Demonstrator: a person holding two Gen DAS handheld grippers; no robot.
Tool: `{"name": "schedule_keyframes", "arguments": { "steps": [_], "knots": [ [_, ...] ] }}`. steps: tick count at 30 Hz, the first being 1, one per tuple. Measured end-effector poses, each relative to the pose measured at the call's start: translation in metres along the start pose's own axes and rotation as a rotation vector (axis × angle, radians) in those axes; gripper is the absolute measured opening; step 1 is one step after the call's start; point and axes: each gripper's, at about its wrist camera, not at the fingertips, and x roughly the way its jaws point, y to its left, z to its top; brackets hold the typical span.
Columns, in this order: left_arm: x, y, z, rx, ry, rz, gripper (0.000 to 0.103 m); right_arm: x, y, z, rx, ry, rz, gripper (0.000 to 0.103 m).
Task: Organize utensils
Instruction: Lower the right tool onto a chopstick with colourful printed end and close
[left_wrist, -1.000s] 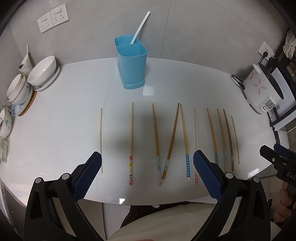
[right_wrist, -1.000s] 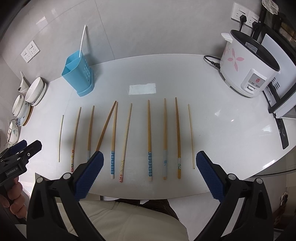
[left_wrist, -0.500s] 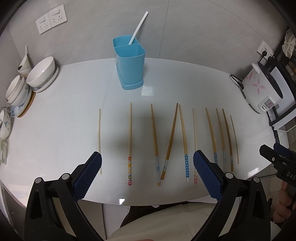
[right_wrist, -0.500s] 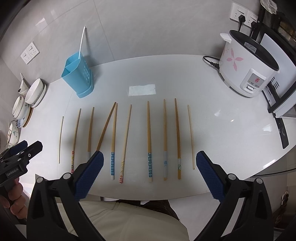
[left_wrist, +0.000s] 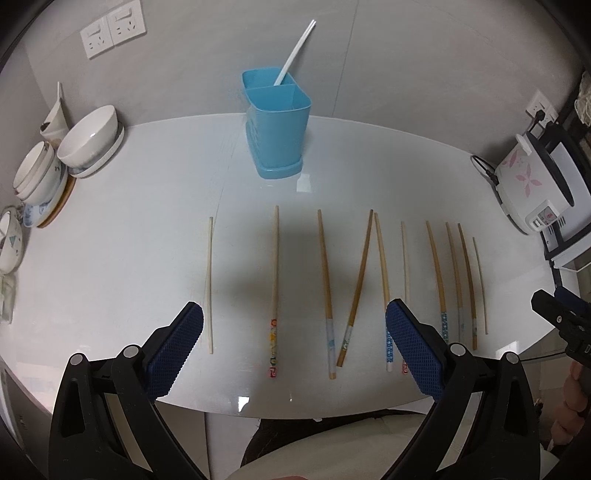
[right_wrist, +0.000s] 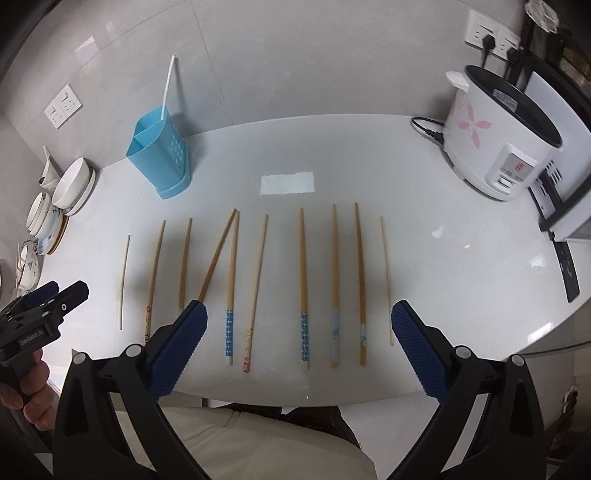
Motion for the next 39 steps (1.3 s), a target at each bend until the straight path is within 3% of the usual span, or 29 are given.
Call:
{"name": "schedule_keyframes", "arguments": {
  "steps": [6,14,19,30,39],
  "knots": [
    [0.03,0.042,0.01,-0.052,0.021,0.038,0.097,0.04,0.032,0.011,-0.059,0.032,0.049,0.089],
    [0.084,0.084,0.015,-0.082,0.104,0.07,0.095,0.109,0.059,0.012,-0.086,0.133,0.014,0.079],
    [0.115,0.09,0.012,-0.061,0.161,0.086,0.092,0.146,0.06,0.005,-0.058,0.219,-0.01,0.066],
    [0.155,0.103,0.01,-0.045,0.253,0.098,0.083,0.177,0.056,-0.004,-0.011,0.345,-0.048,0.047],
    [0.17,0.099,0.01,-0.028,0.313,0.102,0.064,0.187,0.061,-0.009,-0.024,0.393,-0.053,0.033]
  ]
}}
